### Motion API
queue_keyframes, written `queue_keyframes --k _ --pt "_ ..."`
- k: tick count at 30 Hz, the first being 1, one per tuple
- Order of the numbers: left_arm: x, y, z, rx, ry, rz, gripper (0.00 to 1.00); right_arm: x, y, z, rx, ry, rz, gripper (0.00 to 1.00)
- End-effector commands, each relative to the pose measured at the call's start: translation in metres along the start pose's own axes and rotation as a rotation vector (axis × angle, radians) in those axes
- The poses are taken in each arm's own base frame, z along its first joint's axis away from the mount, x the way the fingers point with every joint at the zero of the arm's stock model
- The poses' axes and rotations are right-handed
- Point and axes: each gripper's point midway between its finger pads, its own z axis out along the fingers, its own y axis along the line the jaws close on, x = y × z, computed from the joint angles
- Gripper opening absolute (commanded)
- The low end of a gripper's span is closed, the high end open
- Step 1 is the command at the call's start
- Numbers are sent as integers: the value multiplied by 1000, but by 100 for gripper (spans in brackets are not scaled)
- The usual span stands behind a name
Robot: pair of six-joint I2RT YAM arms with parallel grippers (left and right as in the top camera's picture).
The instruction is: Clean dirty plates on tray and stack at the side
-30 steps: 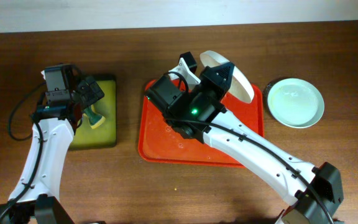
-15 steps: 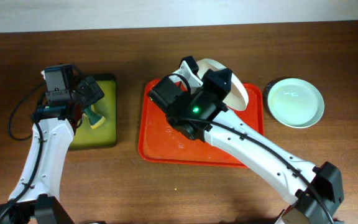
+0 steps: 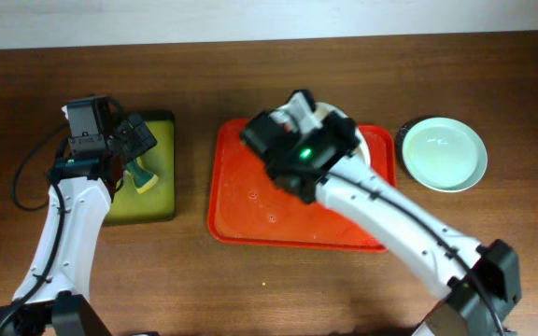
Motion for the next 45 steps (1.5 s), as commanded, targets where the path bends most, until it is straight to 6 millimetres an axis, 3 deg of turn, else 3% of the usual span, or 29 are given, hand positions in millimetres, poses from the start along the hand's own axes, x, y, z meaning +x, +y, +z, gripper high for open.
queue_keyframes --k 1,4,8,9,11,12,13,14,18,21,25,27,31,32,34,35,37,38,39,41,45 --pt "-6 -2 -3 9 -16 2 99 25 12 38 -300 158 273 4" --pt "-6 -2 -3 9 -16 2 99 48 23 69 -630 303 476 4" --pt "-6 -2 -3 9 -16 2 99 84 -8 110 -879 404 791 4" --pt "-6 -2 -3 9 -16 2 99 92 -16 117 -905 406 833 4" --pt "-6 -2 -3 9 -16 2 99 131 -49 145 -880 442 980 4" --pt "-6 -2 -3 9 -16 2 99 140 -55 151 -864 453 1008 4" --pt "-6 -2 -3 9 -16 2 99 168 -74 167 -811 481 1097 4" --pt "-6 -2 -3 9 -16 2 99 184 -87 177 -781 479 1155 4" --pt "-6 -2 -3 9 -16 2 99 198 -107 195 -769 418 1262 4" --pt "-6 -2 -3 9 -16 2 99 202 -105 209 -733 427 1254 4" --pt "-6 -2 -3 9 -16 2 99 238 -72 238 -628 599 1287 4" --pt "-6 -2 -3 9 -16 2 99 243 -53 246 -638 604 1285 4" --pt "-6 -2 -3 9 -16 2 99 251 -27 253 -650 607 1285 5" --pt "-6 -2 -3 9 -16 2 99 252 -23 255 -652 603 1287 14" --pt "-6 -2 -3 9 -16 2 99 251 -20 256 -660 594 1289 60" --pt "-6 -2 -3 9 -16 2 99 247 -20 255 -683 580 1294 67" --pt "-6 -2 -3 9 -16 2 99 239 -20 252 -722 561 1308 69" --pt "-6 -2 -3 9 -16 2 99 236 -23 248 -733 546 1314 77" --pt "-6 -2 -3 9 -16 2 99 233 -31 242 -727 531 1320 99" --pt "-6 -2 -3 9 -16 2 99 227 -52 224 -703 482 1326 99" --pt "-6 -2 -3 9 -16 2 99 215 -105 150 -630 342 1365 99"
